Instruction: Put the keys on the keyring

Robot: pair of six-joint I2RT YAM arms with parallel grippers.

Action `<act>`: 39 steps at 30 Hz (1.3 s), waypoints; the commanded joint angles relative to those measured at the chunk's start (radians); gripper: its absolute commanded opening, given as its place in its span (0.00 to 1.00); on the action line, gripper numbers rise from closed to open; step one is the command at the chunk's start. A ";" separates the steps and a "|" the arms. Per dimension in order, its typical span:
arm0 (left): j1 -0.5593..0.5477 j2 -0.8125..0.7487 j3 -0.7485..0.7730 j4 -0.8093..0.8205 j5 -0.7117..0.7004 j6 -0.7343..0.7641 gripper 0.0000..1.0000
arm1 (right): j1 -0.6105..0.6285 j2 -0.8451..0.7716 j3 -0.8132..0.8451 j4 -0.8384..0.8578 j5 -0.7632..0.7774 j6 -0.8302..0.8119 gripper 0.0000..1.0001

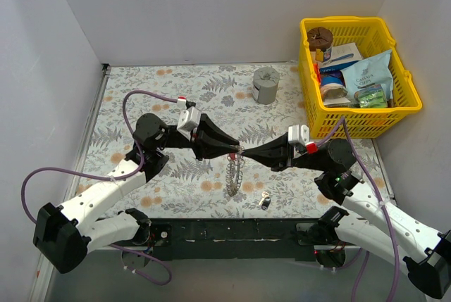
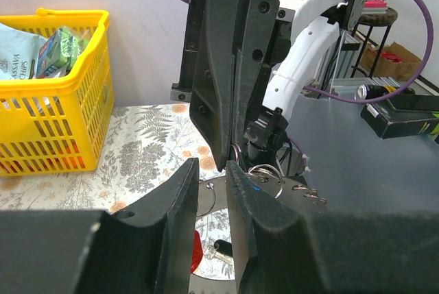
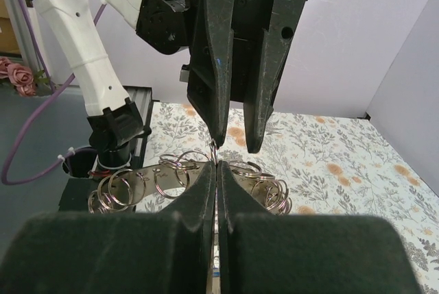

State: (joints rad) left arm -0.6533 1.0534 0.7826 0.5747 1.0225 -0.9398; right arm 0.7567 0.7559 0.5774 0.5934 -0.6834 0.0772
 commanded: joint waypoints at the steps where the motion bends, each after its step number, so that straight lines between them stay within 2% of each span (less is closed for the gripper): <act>1: -0.026 0.002 0.030 -0.045 0.019 0.033 0.22 | -0.002 -0.003 0.013 0.095 0.038 0.003 0.01; 6: -0.028 -0.016 0.041 -0.099 -0.019 0.084 0.26 | -0.002 -0.009 0.010 0.092 0.045 0.003 0.01; 9: -0.028 -0.055 0.038 -0.130 -0.073 0.122 0.33 | -0.002 -0.021 0.006 0.082 0.053 -0.001 0.01; 11: -0.028 -0.073 0.040 -0.186 -0.107 0.153 0.43 | -0.002 -0.024 0.002 0.079 0.059 -0.004 0.01; 12: -0.028 -0.076 0.044 -0.205 -0.104 0.179 0.44 | -0.002 -0.027 0.001 0.078 0.062 -0.004 0.01; 14: -0.028 -0.073 0.052 -0.252 -0.098 0.196 0.44 | -0.002 -0.029 -0.001 0.078 0.062 -0.004 0.01; 21: -0.028 -0.052 0.058 -0.259 -0.019 0.164 0.40 | -0.002 -0.017 -0.002 0.094 0.053 0.003 0.01; 23: -0.028 -0.061 0.079 -0.355 -0.048 0.251 0.40 | -0.002 -0.018 -0.002 0.092 0.056 0.001 0.01; 28: -0.028 -0.079 0.102 -0.466 -0.078 0.325 0.40 | -0.002 -0.026 -0.010 0.092 0.061 0.001 0.01; 36: -0.029 -0.081 0.122 -0.547 -0.099 0.387 0.40 | -0.002 -0.030 -0.013 0.094 0.059 0.004 0.01; 39: -0.028 -0.072 0.118 -0.520 -0.064 0.362 0.40 | -0.002 -0.023 -0.013 0.094 0.050 0.006 0.01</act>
State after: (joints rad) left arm -0.6773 0.9966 0.8654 0.0772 0.9382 -0.5972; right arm 0.7567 0.7475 0.5579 0.5869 -0.6498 0.0795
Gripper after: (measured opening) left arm 0.400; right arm 0.023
